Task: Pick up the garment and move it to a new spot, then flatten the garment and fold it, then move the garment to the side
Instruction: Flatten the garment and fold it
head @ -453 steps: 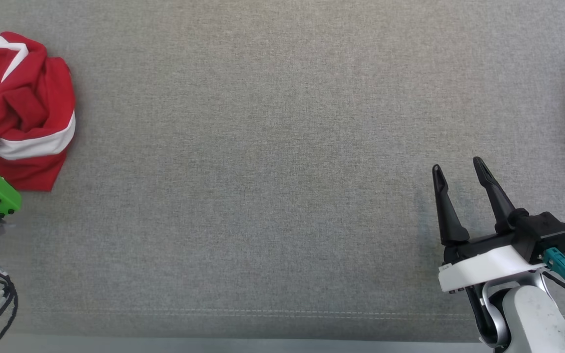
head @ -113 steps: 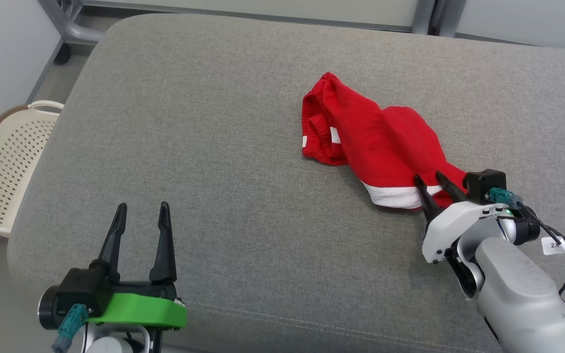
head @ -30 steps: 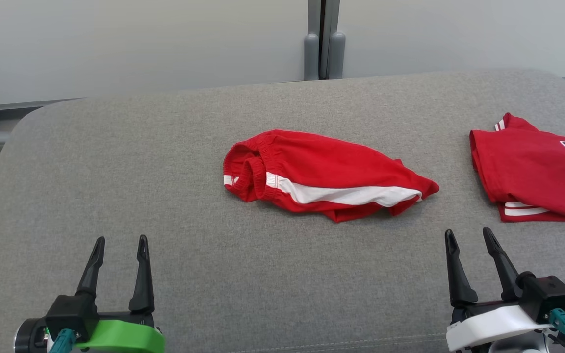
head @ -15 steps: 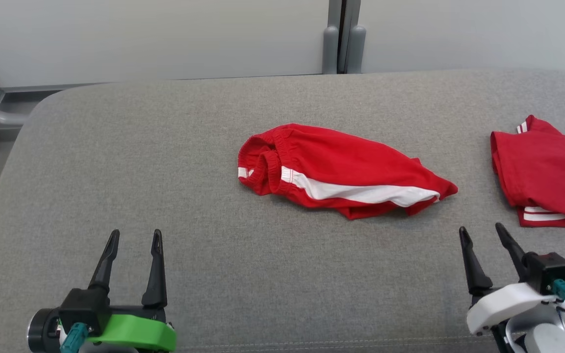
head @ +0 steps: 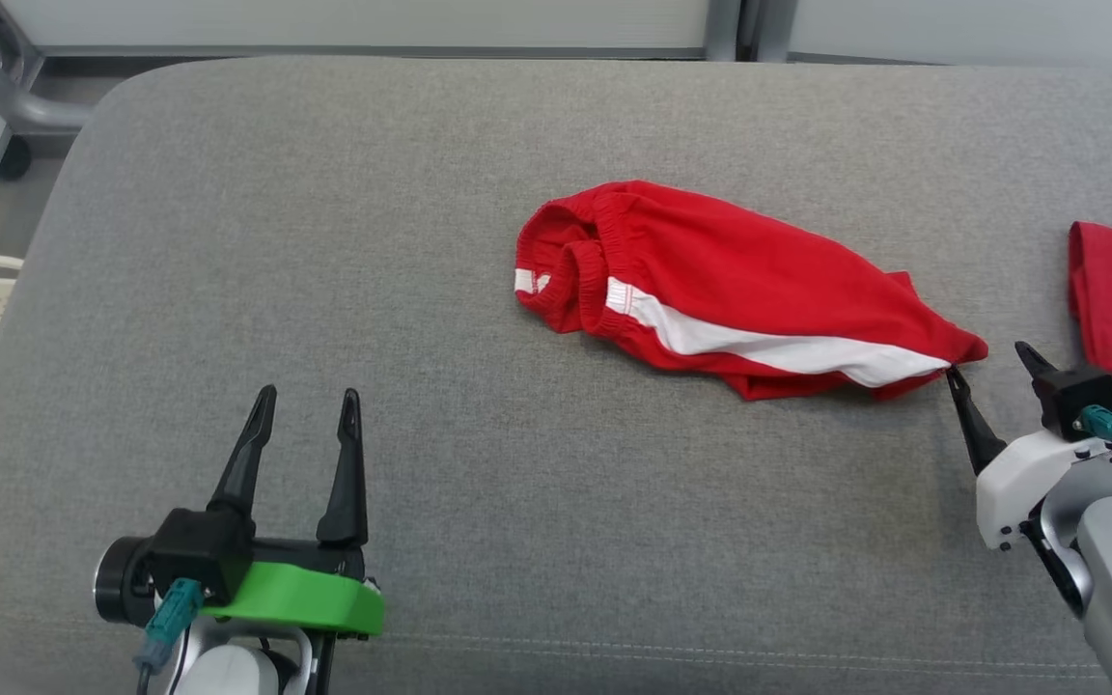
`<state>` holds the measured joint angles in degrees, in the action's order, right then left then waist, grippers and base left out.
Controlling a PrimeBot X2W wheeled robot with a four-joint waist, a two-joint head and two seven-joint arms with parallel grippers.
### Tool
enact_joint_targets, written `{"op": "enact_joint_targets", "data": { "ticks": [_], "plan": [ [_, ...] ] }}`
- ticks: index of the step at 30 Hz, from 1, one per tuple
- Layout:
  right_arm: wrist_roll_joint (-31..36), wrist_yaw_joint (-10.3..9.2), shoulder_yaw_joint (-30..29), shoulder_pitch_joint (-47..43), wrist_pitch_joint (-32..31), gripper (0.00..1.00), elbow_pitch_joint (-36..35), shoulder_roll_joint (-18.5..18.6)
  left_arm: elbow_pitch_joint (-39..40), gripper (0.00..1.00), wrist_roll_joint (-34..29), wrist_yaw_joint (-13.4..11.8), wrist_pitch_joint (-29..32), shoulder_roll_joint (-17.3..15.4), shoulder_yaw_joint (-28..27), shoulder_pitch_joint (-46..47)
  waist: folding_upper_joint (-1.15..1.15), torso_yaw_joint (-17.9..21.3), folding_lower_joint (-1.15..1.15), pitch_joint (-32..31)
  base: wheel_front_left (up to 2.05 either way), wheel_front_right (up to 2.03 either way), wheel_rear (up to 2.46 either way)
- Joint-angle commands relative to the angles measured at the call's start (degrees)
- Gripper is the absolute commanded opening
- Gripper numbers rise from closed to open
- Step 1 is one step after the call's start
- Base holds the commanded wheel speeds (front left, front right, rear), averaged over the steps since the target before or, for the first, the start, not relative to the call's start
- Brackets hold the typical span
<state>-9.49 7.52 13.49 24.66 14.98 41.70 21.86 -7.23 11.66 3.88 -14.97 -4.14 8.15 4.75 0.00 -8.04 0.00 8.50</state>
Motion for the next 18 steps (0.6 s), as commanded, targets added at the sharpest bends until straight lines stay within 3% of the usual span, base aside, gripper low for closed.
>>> {"op": "enact_joint_targets", "data": {
  "ticks": [1, 11, 12, 13, 14, 18],
  "plan": [
    [0.4, -0.08, 0.7, 1.0, 0.0, 1.00, 1.0, 0.8, 0.2, 1.00, 0.5, 0.3, -0.2, 0.3, 0.2, 1.1, 0.00, -2.5, 0.00, 2.4, 0.00, 0.00, 0.00],
    [-0.7, -0.08, 9.6, 7.9, 0.2, 1.00, 10.7, 2.8, 0.2, 1.00, 0.3, 0.5, -0.2, 0.9, -0.1, 1.4, 0.00, -4.2, 0.00, 3.0, 0.00, 0.00, 0.00],
    [-0.9, -0.08, 10.5, 8.2, 0.2, 0.92, 11.1, 2.7, 0.2, 1.00, 0.2, 0.5, -0.2, 0.9, -0.1, 1.3, 0.00, -4.2, 0.00, 2.8, 0.00, 0.00, 0.00],
    [-1.4, -0.08, 11.0, 8.5, 0.2, 0.35, 11.1, 2.7, 0.2, 1.00, 0.1, 0.5, -0.2, 0.9, -0.1, 1.1, 0.00, -4.1, 0.00, 2.6, 0.00, 0.00, 0.00],
    [-2.1, -0.08, 11.4, 8.5, 0.2, 0.00, 11.1, 2.8, 0.1, 1.00, -0.1, 0.5, -0.2, 1.0, 0.0, 0.9, 0.00, -4.0, 0.00, 2.4, 0.00, 0.00, 0.00],
    [-4.9, -0.08, 13.7, 7.2, 0.2, 0.00, 8.4, 3.6, 0.1, 1.00, -0.2, 0.6, -0.2, 1.0, -0.2, 0.4, 0.00, -3.3, 0.00, 1.7, 0.00, 0.00, 0.00]
  ]
}}
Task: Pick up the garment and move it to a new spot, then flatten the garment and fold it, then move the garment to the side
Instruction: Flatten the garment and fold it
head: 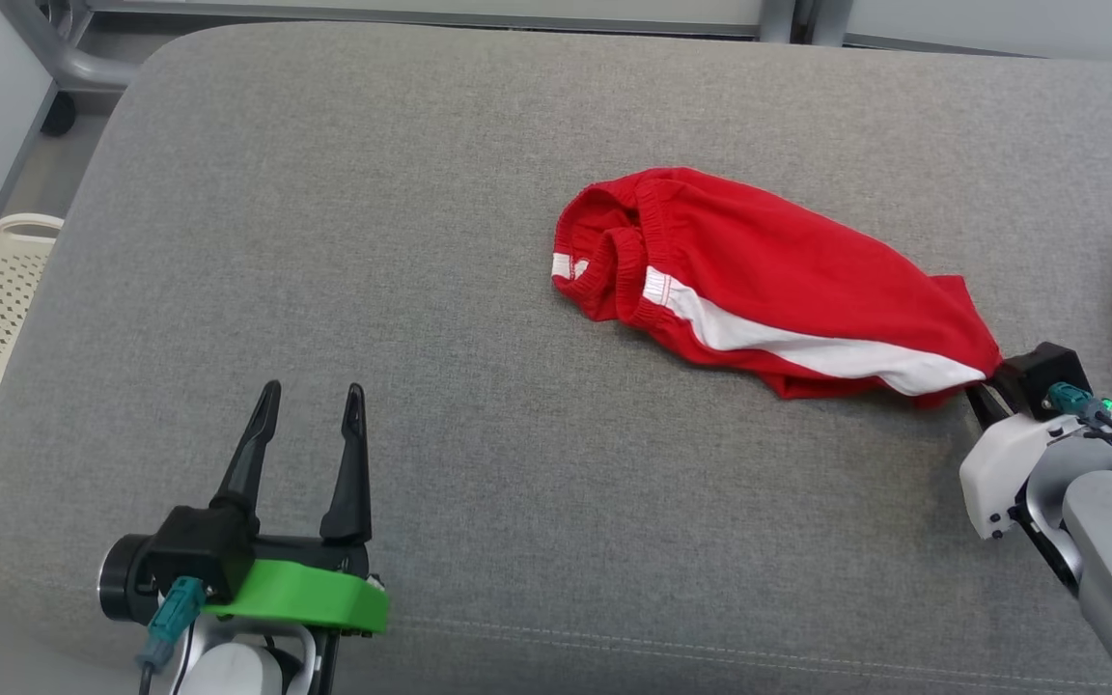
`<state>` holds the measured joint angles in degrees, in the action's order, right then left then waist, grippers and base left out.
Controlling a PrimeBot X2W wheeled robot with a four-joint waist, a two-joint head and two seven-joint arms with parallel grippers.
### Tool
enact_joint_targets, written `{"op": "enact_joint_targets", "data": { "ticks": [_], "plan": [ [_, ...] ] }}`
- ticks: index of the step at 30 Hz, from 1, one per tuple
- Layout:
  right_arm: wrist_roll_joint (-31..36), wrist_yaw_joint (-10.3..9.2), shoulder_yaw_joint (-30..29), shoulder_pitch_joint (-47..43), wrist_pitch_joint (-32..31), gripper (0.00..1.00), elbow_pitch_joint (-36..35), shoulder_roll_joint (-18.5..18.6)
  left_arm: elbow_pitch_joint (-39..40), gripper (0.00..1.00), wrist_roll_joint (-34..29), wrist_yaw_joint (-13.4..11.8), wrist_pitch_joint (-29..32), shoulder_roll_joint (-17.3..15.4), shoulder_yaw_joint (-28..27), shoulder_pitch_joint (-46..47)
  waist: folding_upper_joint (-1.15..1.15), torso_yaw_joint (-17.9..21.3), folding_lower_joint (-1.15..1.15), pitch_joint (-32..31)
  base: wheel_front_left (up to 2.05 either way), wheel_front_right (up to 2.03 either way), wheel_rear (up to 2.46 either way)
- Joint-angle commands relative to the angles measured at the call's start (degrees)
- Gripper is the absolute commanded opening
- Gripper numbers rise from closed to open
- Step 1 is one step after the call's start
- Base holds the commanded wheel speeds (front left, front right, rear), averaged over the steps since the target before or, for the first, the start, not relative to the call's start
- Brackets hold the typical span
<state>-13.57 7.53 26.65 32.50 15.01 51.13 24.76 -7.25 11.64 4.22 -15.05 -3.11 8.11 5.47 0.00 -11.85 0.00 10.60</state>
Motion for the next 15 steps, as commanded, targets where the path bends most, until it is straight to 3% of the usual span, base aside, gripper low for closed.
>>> {"op": "enact_joint_targets", "data": {
  "ticks": [1, 7, 8, 9, 12, 13, 15],
  "plan": [
    [-2.0, -0.09, 1.5, -1.2, 0.1, 0.00, -2.4, 0.9, 0.2, 1.00, -0.2, 0.3, -0.1, 0.0, -0.4, -0.4, 0.00, 0.8, 0.00, -0.5, 0.00, 0.00, 0.00],
    [-12.4, -0.09, 12.8, -3.5, -2.8, 0.00, -13.5, 6.1, 0.5, 1.00, -0.5, 0.3, -0.1, 0.0, -1.7, -1.3, 0.00, 3.5, 0.00, -0.9, 0.00, 0.00, 0.00],
    [-14.5, -0.09, 14.7, -3.2, -4.2, 0.00, -16.3, 8.1, 0.7, 1.00, -0.7, 0.3, -0.1, 0.0, -1.8, -1.3, 0.00, 3.9, 0.00, -0.8, 0.00, 0.00, 0.00],
    [-20.3, -0.08, 19.9, -3.3, -8.7, 0.00, -23.5, 12.1, 0.8, 1.00, -0.8, 0.4, -0.1, 0.0, -1.8, -1.0, 0.00, 4.4, 0.00, -0.6, 0.00, 0.00, 0.00],
    [-28.6, -0.09, 25.0, -1.0, -14.9, 0.00, -34.5, 19.4, 1.0, 1.00, -0.8, 0.4, -0.1, 0.0, -2.2, -0.5, 0.00, 4.8, 0.00, -0.2, 0.00, 0.00, 0.00],
    [-28.6, -0.09, 25.0, -1.0, -14.9, 0.00, -34.5, 19.4, 1.0, 1.00, -0.8, 0.4, -0.1, 0.0, -2.2, -0.5, 0.00, 4.8, 0.00, -0.2, 0.00, 0.00, 0.00],
    [-34.5, -0.08, 26.9, 0.4, -18.1, 0.00, -40.9, 22.7, 1.1, 1.00, -0.9, 0.6, -0.1, 0.1, -2.4, -0.2, 0.00, 5.0, 0.00, 0.2, 0.00, 0.00, 0.00]
  ]
}}
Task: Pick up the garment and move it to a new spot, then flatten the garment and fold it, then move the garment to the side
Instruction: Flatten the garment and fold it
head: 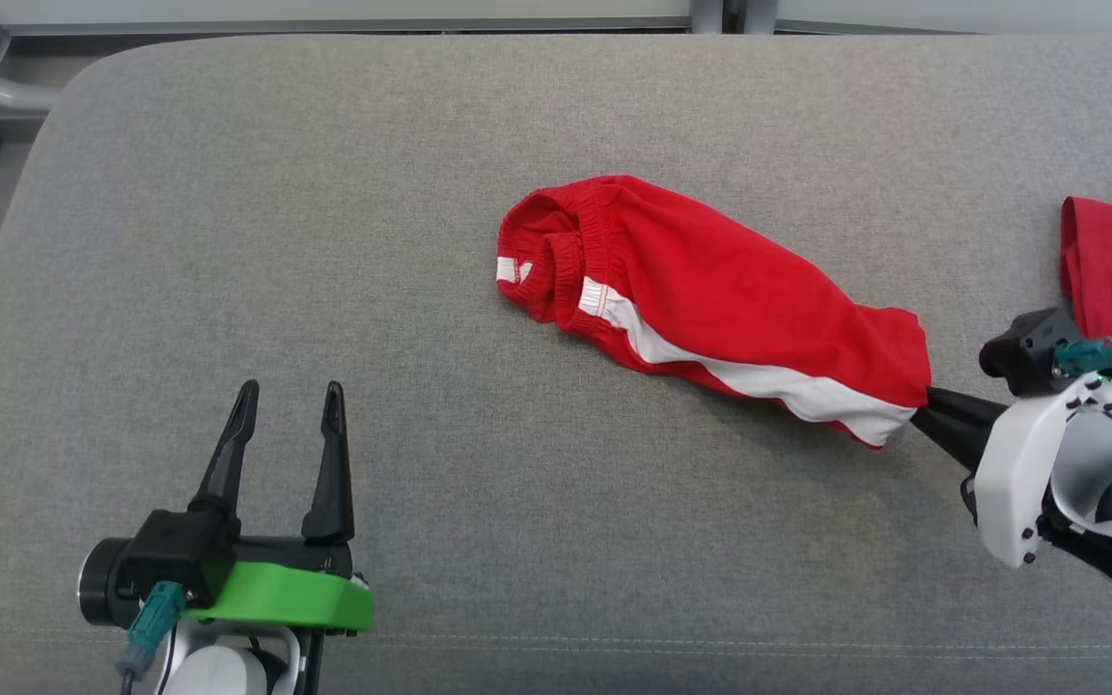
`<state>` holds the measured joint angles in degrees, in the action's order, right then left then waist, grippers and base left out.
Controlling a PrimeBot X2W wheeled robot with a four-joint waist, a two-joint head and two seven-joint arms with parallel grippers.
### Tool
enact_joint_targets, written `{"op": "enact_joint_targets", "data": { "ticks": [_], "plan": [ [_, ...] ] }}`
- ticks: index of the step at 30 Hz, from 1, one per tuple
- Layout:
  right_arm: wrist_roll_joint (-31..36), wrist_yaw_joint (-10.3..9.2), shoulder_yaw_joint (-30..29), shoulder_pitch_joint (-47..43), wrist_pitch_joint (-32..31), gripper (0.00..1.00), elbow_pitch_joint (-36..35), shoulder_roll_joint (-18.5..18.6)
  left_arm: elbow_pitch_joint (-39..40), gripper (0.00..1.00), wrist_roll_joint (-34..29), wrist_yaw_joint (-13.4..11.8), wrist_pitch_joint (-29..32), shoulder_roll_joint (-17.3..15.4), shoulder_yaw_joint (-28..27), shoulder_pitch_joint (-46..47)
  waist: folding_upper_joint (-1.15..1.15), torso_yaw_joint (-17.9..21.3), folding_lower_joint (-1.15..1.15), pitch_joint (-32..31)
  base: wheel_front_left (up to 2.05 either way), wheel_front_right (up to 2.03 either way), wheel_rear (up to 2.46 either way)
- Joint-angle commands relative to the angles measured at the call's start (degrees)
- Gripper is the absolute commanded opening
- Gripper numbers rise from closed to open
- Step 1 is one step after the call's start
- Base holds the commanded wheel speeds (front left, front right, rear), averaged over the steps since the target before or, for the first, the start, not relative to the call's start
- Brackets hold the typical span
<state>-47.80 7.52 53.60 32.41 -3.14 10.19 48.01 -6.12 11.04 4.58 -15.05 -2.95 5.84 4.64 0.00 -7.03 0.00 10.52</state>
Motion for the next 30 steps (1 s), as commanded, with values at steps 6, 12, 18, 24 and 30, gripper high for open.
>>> {"op": "enact_joint_targets", "data": {
  "ticks": [6, 12, 18, 24, 30],
  "plan": [
    [-9.9, -0.07, 2.9, 8.1, -7.8, 0.00, -2.6, 3.8, -0.1, 1.00, -0.1, 0.5, -0.1, 0.0, 0.4, 1.7, 0.00, -0.4, 0.00, 1.8, 0.00, 0.00, 0.00],
    [-13.4, -0.06, 6.2, 13.4, -7.0, 0.00, 5.7, 1.7, -0.3, 1.00, 0.4, 0.9, -0.1, 0.0, 1.4, 3.6, 0.00, -3.2, 0.00, 3.9, 0.00, 0.00, 0.00],
    [-16.2, -0.07, 9.8, 16.3, -2.3, 1.00, 13.3, -1.3, -0.4, 1.00, 1.2, 0.3, -0.1, 0.0, 2.1, 4.3, 0.00, -5.0, 0.00, 5.1, 0.00, 0.00, 0.00],
    [-18.1, -0.07, 13.6, 16.7, 3.1, 1.00, 16.9, -2.8, -0.7, 1.00, 1.3, -0.1, -0.1, 0.0, 1.8, 4.5, 0.00, -4.4, 0.00, 4.8, 0.00, 0.00, 0.00],
    [-19.1, -0.07, 15.9, 13.5, 10.7, 1.00, 15.2, -2.0, -1.0, 1.00, 0.4, -0.2, -0.1, 0.0, 0.7, 3.1, 0.00, -1.1, 0.00, 2.7, 0.00, 0.00, 0.00]
  ]
}}
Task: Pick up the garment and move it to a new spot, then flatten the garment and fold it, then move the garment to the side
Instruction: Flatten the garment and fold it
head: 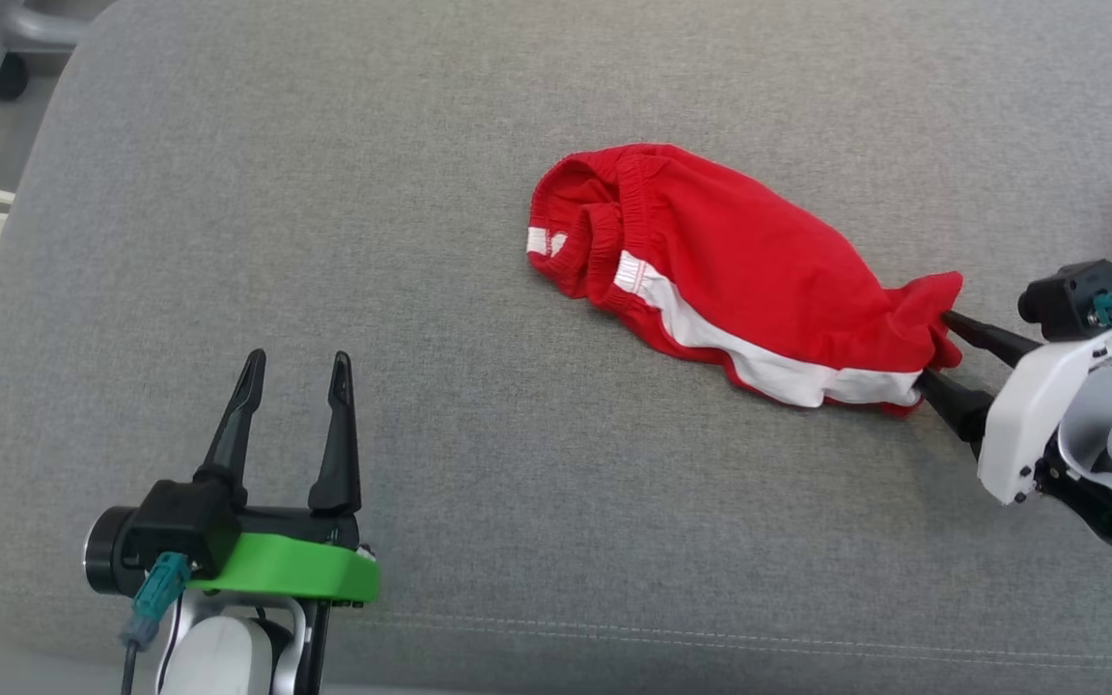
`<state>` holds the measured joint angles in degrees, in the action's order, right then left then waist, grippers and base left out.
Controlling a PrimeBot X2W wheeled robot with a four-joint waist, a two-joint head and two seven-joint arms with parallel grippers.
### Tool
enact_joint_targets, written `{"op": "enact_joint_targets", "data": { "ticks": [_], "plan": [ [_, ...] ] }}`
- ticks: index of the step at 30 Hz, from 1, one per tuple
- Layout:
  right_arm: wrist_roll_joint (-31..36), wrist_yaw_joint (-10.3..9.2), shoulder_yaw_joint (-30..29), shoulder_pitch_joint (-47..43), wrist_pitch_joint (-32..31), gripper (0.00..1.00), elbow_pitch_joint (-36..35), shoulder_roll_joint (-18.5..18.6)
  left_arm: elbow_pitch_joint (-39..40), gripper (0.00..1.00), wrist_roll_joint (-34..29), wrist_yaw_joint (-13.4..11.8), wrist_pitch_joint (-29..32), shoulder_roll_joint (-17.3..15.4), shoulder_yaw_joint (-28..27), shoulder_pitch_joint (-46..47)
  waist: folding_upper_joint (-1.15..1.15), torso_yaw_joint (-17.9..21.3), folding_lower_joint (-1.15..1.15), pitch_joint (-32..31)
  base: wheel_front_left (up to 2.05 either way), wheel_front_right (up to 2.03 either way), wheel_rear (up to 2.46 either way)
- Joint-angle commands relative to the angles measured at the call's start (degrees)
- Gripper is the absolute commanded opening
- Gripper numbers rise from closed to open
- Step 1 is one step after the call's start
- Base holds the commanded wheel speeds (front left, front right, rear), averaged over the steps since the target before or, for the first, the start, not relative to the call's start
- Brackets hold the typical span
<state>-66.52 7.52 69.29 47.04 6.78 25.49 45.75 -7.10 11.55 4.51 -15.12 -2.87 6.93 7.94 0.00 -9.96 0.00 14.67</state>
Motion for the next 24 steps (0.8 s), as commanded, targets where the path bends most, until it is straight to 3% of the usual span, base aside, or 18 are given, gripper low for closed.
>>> {"op": "enact_joint_targets", "data": {
  "ticks": [1, 6, 12, 16, 24],
  "plan": [
    [-0.1, -0.07, 0.4, -1.8, 2.4, 1.00, -0.4, 0.5, -0.1, 1.00, -0.3, -0.1, 0.0, -0.1, -0.6, -0.5, 0.00, 2.5, 0.00, -1.9, 0.00, 0.00, 0.00],
    [0.2, -0.07, -0.5, -6.2, 7.3, 1.00, -1.3, 0.0, -0.6, 1.00, -1.1, 0.1, 0.0, -0.6, -1.5, -1.6, 0.00, 5.9, 0.00, -4.0, 0.00, 0.00, 0.00],
    [1.1, -0.07, -3.9, -11.0, 8.4, 1.00, -1.5, -1.7, -1.0, 1.00, -1.6, 0.2, 0.0, -1.2, -2.3, -2.6, 0.00, 8.4, 0.00, -5.8, 0.00, 0.00, 0.00],
    [5.2, -0.07, -14.3, -16.1, 8.4, 1.00, -3.1, -4.6, -0.8, 1.00, -1.7, -0.2, 0.0, -1.5, -3.1, -3.2, 0.00, 9.6, 0.00, -6.8, 0.00, 0.00, 0.00],
    [22.2, -0.07, -39.2, -30.2, 8.4, 1.00, -7.4, -14.6, 0.0, 1.00, -1.9, -1.1, 0.0, -2.6, -4.8, -5.2, 0.00, 11.1, 0.00, -8.9, 0.00, 0.00, 0.00]
  ]
}}
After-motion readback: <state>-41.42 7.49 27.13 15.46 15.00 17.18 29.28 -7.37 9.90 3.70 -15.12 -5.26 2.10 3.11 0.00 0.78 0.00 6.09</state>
